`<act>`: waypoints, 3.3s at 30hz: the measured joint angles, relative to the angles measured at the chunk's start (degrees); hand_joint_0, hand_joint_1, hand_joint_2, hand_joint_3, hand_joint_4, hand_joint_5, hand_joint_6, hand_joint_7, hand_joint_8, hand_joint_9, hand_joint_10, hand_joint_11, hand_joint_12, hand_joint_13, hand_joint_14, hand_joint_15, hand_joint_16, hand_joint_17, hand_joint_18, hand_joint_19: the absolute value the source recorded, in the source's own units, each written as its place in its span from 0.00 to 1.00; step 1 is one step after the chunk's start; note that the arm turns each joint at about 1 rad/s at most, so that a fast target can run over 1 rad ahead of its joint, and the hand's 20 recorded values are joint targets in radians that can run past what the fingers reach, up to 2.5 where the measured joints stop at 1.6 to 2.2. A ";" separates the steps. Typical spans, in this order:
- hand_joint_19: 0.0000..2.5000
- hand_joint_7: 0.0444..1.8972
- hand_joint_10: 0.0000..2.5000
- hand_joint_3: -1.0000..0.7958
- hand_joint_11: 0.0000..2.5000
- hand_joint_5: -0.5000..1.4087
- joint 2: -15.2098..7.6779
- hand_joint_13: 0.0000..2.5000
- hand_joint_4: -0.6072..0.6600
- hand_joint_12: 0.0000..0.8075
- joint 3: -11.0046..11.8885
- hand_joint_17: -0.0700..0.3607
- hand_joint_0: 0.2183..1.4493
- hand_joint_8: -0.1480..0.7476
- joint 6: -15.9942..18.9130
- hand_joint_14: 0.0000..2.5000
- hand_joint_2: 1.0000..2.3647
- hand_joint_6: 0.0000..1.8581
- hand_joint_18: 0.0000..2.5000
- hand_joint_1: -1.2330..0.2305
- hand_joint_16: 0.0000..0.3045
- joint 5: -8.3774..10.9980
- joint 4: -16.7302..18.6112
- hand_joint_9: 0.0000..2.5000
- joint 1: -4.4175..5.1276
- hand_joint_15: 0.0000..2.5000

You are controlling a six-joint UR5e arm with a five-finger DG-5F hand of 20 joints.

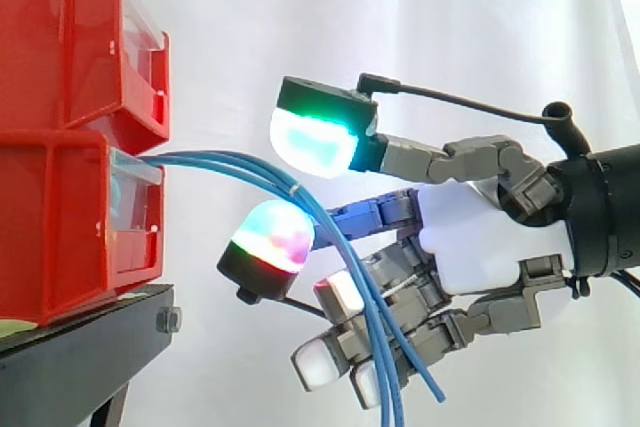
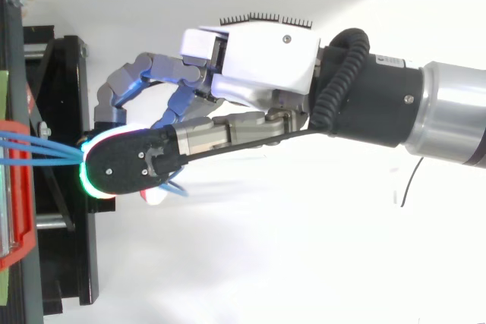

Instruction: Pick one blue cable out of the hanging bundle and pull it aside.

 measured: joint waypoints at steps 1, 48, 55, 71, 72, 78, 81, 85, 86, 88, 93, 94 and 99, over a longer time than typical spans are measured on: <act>0.27 0.47 0.01 0.38 0.32 0.17 0.00 0.36 0.46 0.43 0.00 0.42 0.27 0.47 0.00 0.01 0.01 0.50 0.31 0.47 0.16 0.00 0.00 0.46 -0.02 0.22; 0.25 0.48 0.01 0.38 0.32 0.17 0.78 0.35 0.39 0.39 0.30 0.39 0.36 0.42 -1.57 0.01 0.01 0.51 0.31 0.30 0.14 0.01 -2.34 0.45 -1.35 0.22; 0.25 0.45 0.01 0.28 0.30 0.17 0.99 0.36 0.22 0.36 0.30 0.37 0.42 0.39 -1.51 0.01 0.00 0.51 0.33 0.27 0.13 -0.01 -2.60 0.46 -1.63 0.22; 0.27 0.46 0.01 0.28 0.30 0.19 1.60 0.38 0.31 0.38 -0.64 0.38 0.25 0.40 -1.42 0.01 0.00 0.51 0.35 0.25 0.14 -0.51 -4.12 0.49 -1.87 0.24; 0.27 0.45 0.01 0.28 0.31 0.18 1.60 0.38 0.32 0.39 -0.63 0.38 0.25 0.40 -1.41 0.01 0.00 0.50 0.35 0.28 0.14 -0.52 -4.14 0.49 -1.87 0.24; 0.27 0.47 0.01 0.28 0.31 0.18 1.59 0.38 0.33 0.39 -0.63 0.39 0.27 0.40 -1.43 0.01 0.00 0.50 0.34 0.37 0.14 -0.54 -4.36 0.49 -1.85 0.24; 0.28 0.47 0.01 0.28 0.31 0.18 1.59 0.38 0.34 0.40 -0.65 0.40 0.25 0.41 -1.42 0.01 0.00 0.50 0.34 0.40 0.15 -0.54 -4.38 0.49 -1.85 0.25; 0.27 0.45 0.01 0.28 0.31 0.18 1.59 0.39 0.37 0.43 -0.65 0.43 0.20 0.43 -1.40 0.01 0.00 0.50 0.35 0.44 0.17 -0.59 -4.36 0.49 -1.89 0.24; 0.27 0.44 0.01 0.28 0.31 0.18 1.58 0.39 0.38 0.44 -0.66 0.45 0.19 0.43 -1.39 0.01 0.00 0.50 0.35 0.45 0.18 -0.59 -4.36 0.49 -1.92 0.24; 0.27 0.44 0.01 0.28 0.30 0.18 1.58 0.39 0.39 0.46 -0.66 0.46 0.17 0.44 -1.35 0.01 0.00 0.50 0.36 0.47 0.19 -0.61 -4.37 0.49 -1.95 0.24; 0.27 0.44 0.01 0.28 0.31 0.18 1.58 0.39 0.39 0.46 -0.65 0.46 0.18 0.43 -1.32 0.01 0.00 0.50 0.35 0.52 0.18 -0.63 -4.38 0.49 -1.97 0.25; 0.28 0.45 0.01 0.28 0.31 0.18 1.58 0.39 0.39 0.45 -0.66 0.45 0.19 0.43 -1.32 0.01 0.00 0.50 0.35 0.54 0.18 -0.63 -4.38 0.49 -1.96 0.25; 0.28 0.44 0.01 0.28 0.31 0.18 1.58 0.39 0.40 0.48 -0.65 0.48 0.16 0.44 -1.32 0.01 0.00 0.50 0.36 0.58 0.20 -0.63 -4.39 0.49 -1.97 0.25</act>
